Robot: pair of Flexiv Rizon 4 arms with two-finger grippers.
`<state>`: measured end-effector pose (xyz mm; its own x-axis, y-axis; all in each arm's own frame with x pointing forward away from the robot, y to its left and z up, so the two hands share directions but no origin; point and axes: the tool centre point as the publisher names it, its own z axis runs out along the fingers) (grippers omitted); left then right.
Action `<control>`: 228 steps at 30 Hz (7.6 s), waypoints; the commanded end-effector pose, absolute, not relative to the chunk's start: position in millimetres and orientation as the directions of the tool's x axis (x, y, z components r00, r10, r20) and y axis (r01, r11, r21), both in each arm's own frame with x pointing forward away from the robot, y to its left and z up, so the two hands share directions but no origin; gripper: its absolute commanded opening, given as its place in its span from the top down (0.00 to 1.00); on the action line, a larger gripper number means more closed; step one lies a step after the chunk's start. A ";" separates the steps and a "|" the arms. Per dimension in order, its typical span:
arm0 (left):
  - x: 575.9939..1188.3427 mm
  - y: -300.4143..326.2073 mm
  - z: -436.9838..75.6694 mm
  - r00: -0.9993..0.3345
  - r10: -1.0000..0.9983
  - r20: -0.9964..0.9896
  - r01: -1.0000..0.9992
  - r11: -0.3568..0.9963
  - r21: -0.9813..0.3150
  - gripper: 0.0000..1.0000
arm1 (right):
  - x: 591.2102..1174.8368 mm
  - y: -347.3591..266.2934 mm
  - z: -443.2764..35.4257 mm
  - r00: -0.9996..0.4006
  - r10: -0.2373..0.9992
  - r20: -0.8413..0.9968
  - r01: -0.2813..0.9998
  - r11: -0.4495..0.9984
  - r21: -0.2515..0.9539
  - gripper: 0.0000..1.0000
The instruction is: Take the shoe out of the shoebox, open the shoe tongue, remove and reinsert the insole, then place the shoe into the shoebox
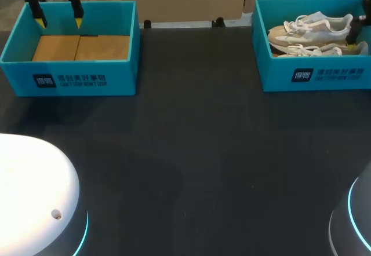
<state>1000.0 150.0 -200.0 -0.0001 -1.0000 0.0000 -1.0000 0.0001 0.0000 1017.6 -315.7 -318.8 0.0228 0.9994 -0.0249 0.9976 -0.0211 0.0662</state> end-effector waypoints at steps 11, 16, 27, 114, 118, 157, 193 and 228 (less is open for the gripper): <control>1000.0 149.9 -200.0 0.000 -1.000 0.000 -1.000 0.000 0.000 0.00 | 1030.2 -327.5 -349.6 0.025 1.000 0.004 1.000 -0.025 0.010 0.05; 1000.0 149.9 -200.0 0.000 -1.000 0.000 -1.000 0.000 0.000 0.00 | 1028.8 -326.5 -357.7 0.023 1.000 0.006 1.000 -0.023 0.000 0.14; 1000.0 149.9 -200.0 0.000 -1.000 0.000 -1.000 0.000 0.000 0.00 | 1024.7 -329.1 -371.0 0.030 0.999 0.012 0.999 -0.030 -0.020 0.20; 1000.0 149.9 -200.0 0.000 -1.000 0.000 -1.000 0.000 0.000 0.00 | 967.4 -277.5 -128.0 0.370 0.915 -0.159 0.927 -0.352 0.132 1.00; 1000.0 149.9 -200.0 0.000 -1.000 0.000 -1.000 0.000 0.000 0.00 | 940.4 -246.1 -121.3 0.353 0.920 -0.169 0.933 -0.331 0.143 1.00; 1000.0 149.9 -200.0 0.000 -1.000 0.000 -1.000 0.000 0.000 0.00 | 865.3 -156.3 -123.0 0.357 0.923 -0.144 0.932 -0.340 0.125 1.00; 1000.0 149.9 -200.0 0.000 -1.000 0.000 -1.000 0.000 0.000 0.00 | 731.1 -31.8 -215.6 0.289 0.946 -0.150 0.955 -0.274 0.111 1.00; 1000.0 149.9 -200.0 0.000 -1.000 0.000 -1.000 0.000 0.000 0.00 | 691.2 95.7 -305.9 0.153 0.979 -0.133 0.987 -0.145 0.070 1.00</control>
